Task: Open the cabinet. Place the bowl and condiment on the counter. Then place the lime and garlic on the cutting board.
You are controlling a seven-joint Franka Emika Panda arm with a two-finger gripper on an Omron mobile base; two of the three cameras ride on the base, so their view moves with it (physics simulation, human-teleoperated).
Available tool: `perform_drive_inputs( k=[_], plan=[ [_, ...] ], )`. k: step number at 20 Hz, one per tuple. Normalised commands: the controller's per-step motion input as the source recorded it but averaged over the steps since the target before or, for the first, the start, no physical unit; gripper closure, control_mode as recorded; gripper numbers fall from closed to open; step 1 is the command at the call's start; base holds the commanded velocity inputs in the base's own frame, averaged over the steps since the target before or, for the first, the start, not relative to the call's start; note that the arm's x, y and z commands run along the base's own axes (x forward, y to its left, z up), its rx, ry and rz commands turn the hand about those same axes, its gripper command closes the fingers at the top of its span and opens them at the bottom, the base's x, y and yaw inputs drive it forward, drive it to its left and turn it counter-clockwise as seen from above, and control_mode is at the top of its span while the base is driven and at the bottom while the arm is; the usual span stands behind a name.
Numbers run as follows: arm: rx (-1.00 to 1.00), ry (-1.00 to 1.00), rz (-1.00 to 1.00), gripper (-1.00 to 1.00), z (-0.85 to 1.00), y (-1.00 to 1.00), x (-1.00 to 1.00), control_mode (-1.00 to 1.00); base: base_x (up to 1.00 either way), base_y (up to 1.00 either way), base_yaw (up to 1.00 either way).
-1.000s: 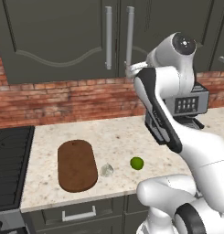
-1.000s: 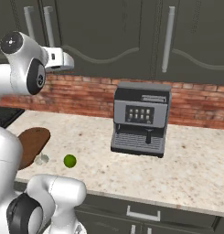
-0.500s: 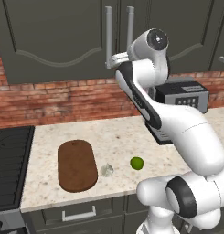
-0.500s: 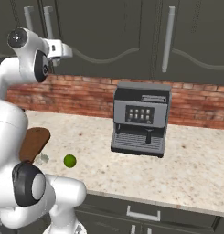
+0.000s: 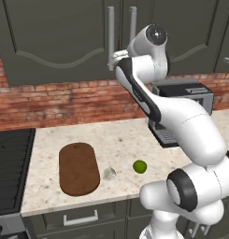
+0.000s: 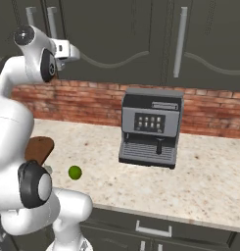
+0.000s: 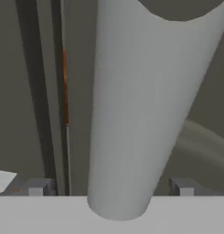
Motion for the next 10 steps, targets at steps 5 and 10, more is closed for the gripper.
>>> perform_drive_inputs(
  k=[5, 10],
  plan=[
    [0.01, -0.01, 0.00, 1.00, 0.00, 0.00, 0.37, -1.00, 0.00, 0.00, 0.00],
    [0.01, -0.05, 0.00, 1.00, -0.04, -0.04, 0.00, -1.00, 0.00, 0.00, 0.00]
  ],
)
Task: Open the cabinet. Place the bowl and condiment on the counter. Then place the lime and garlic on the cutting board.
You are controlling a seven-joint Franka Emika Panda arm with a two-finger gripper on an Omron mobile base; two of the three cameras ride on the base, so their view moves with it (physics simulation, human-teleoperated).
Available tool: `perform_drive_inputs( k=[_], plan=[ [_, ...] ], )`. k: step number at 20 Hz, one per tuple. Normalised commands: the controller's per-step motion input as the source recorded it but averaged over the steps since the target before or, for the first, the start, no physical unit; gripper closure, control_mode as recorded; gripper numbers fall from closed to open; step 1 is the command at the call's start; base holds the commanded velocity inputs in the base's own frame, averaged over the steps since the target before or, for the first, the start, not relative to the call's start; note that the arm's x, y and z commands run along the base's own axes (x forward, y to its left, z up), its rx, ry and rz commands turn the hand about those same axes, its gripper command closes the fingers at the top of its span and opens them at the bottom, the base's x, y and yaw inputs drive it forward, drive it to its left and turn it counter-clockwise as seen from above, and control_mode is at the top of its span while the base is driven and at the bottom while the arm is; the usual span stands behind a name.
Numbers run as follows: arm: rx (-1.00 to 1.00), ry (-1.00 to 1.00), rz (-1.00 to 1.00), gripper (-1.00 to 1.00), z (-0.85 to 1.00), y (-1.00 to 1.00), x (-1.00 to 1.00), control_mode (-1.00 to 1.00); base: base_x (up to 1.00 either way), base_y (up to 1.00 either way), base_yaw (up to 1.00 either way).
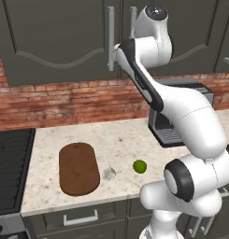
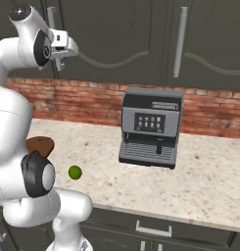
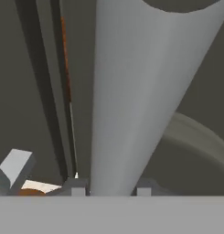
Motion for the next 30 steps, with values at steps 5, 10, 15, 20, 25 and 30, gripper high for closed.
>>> perform_drive_inputs(
  k=[5, 10, 15, 20, 25, 30],
  plan=[
    [-0.05, -0.37, 0.00, 1.00, -0.09, -0.02, -0.14, -1.00, 0.00, 0.00, 0.00],
    [-0.03, -0.40, 0.00, 1.00, -0.08, -0.26, -0.46, -1.00, 0.00, 0.00, 0.00],
    [0.03, -0.10, 0.00, 1.00, 0.12, -0.67, -0.97, -1.00, 0.00, 0.00, 0.00],
    [0.06, 0.00, 0.00, 1.00, 0.09, -0.74, -1.00, -1.00, 0.00, 0.00, 0.00],
    [0.08, 0.01, 0.00, 1.00, 0.20, -0.73, -0.97, -1.00, 0.00, 0.00, 0.00],
    [0.06, 0.00, 0.01, -1.00, 0.11, -0.54, -0.88, -1.00, 0.00, 0.00, 0.00]
  ],
)
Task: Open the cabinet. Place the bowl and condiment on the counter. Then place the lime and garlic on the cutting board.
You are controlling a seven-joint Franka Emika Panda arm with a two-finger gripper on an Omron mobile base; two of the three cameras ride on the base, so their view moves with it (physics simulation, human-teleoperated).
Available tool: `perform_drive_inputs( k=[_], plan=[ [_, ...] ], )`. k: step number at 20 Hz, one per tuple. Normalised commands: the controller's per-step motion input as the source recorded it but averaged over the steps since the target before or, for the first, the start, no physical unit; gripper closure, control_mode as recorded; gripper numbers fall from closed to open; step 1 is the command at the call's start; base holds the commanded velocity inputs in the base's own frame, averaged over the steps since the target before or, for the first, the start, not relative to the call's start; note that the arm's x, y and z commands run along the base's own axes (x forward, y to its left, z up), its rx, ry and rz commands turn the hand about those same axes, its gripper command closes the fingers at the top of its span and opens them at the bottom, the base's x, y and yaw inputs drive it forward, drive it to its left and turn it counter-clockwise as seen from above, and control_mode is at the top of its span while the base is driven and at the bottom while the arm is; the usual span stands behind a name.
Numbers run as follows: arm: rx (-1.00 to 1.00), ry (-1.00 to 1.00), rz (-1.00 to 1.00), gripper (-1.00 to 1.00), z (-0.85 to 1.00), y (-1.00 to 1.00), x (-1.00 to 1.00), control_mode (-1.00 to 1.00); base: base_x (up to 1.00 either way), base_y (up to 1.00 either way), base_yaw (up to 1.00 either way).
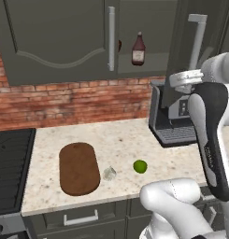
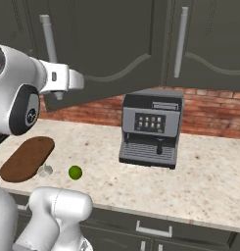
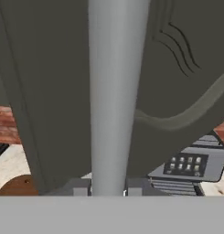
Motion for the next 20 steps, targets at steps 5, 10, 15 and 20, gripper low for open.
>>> perform_drive_inputs(
  k=[5, 10, 15, 20],
  plan=[
    [-0.06, -0.08, 0.06, -1.00, 0.12, 0.24, -0.94, -1.00, 0.00, 0.00, 0.00],
    [-0.48, -0.19, 0.07, -1.00, 0.53, 0.96, -0.87, -1.00, 0.00, 0.00, 0.00],
    [-0.53, 0.02, 0.02, -1.00, 0.13, 0.94, 0.52, -1.00, 0.00, 0.00, 0.00],
    [-0.34, 0.17, 0.00, -1.00, 0.00, 0.18, 1.00, -1.00, 0.00, 0.00, 0.00]
  ],
)
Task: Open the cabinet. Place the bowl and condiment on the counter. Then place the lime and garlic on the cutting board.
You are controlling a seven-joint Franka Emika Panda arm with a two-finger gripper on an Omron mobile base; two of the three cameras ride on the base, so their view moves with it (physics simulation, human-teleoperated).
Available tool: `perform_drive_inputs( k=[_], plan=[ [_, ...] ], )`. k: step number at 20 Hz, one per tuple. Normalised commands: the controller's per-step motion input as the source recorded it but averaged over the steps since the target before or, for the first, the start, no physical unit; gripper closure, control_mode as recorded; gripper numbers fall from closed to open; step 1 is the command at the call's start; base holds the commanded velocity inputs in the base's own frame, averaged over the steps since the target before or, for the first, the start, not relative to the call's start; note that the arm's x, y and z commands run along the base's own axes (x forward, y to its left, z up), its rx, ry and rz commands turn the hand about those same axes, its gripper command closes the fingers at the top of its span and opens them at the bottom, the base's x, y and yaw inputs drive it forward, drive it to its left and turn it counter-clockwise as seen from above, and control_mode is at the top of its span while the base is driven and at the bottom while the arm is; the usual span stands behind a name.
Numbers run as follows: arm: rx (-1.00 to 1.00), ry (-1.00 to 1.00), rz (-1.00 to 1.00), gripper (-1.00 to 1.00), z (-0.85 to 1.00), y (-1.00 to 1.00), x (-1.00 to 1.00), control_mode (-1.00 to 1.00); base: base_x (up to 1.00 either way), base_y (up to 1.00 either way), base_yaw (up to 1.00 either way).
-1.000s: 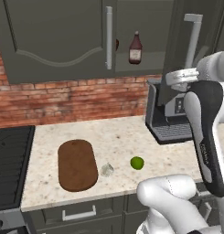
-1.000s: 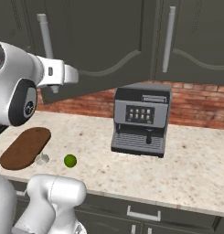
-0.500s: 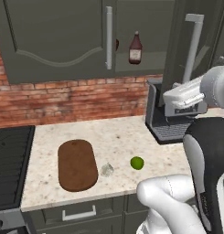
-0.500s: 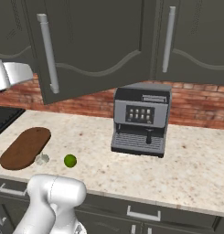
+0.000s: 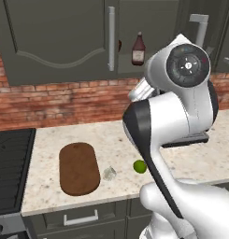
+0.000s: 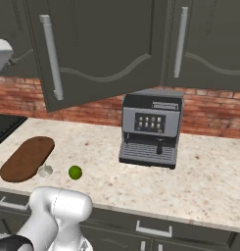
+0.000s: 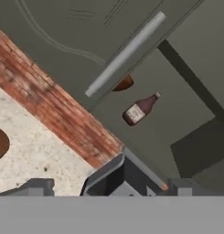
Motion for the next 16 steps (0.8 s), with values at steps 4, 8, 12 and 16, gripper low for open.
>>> perform_drive_inputs(
  k=[4, 8, 12, 16],
  plan=[
    [-0.32, 0.14, 0.00, -1.00, -0.20, 0.00, 1.00, -1.00, 0.00, 0.00, 0.00],
    [-0.38, 0.06, 0.00, -1.00, -0.34, 0.00, 1.00, -1.00, 0.00, 0.00, 0.00],
    [-0.25, 0.10, 0.00, -1.00, -0.17, -0.36, 0.89, -1.00, 0.00, 0.00, 0.00],
    [-0.03, 0.01, 0.00, -1.00, 0.02, -0.98, 0.01, -1.00, 0.00, 0.00, 0.00]
  ],
)
